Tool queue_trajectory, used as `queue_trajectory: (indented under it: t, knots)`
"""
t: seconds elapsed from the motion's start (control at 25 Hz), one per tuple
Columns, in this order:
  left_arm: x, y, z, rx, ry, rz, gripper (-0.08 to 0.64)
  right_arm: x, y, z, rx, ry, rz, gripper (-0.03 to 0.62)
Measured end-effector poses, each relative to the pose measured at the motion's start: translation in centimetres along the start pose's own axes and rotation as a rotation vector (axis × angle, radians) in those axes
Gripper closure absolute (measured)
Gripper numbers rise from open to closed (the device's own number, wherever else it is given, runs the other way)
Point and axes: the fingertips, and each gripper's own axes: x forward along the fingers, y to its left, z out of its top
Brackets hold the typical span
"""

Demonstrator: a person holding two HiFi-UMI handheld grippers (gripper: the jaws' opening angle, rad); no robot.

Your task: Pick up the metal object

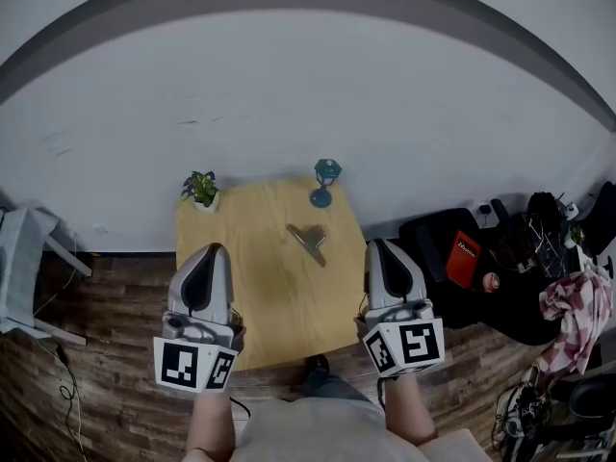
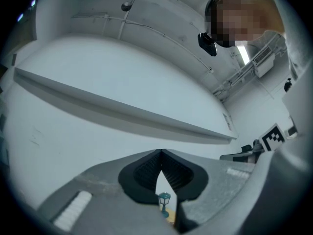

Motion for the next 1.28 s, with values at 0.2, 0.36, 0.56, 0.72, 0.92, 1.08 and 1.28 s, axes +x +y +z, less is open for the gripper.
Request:
queue_trajectory:
  t: [0.2, 0.36, 0.56, 0.72, 0.92, 1.08, 1.28]
  knots:
    - [2.3, 1.3, -0.9, 0.010, 0.004, 0.059, 0.555, 4.3, -1.2, -1.9, 0.002, 0.057, 0.058, 0.591]
    - [3.4, 2.5, -1.8, 0.016, 0.017, 0.112, 0.555, 7.4, -1.6, -4.3, 0.013, 0.121, 0.115, 0.591]
    - [4.4, 3.7, -3.1, 0.022, 0.043, 0.174, 0.555, 10.7, -1.6, -9.1, 0.028, 0.242, 0.190, 0.589]
    - [4.5, 4.6, -4.4, 0.025, 0.071, 0.225, 0.555, 12.5, -1.6, -13.7, 0.045, 0.347, 0.225, 0.589]
    - [4.3, 5.5, -5.9, 0.025, 0.103, 0.287, 0.555, 14.3, -1.4, -19.2, 0.066, 0.480, 0.290, 0.564]
    - [3.9, 5.9, -7.0, 0.029, 0.129, 0.333, 0.555, 15.0, -1.8, -23.7, 0.070, 0.590, 0.322, 0.537]
    - [3.6, 6.3, -8.5, 0.027, 0.170, 0.375, 0.555, 15.2, -2.5, -28.7, 0.081, 0.710, 0.337, 0.501]
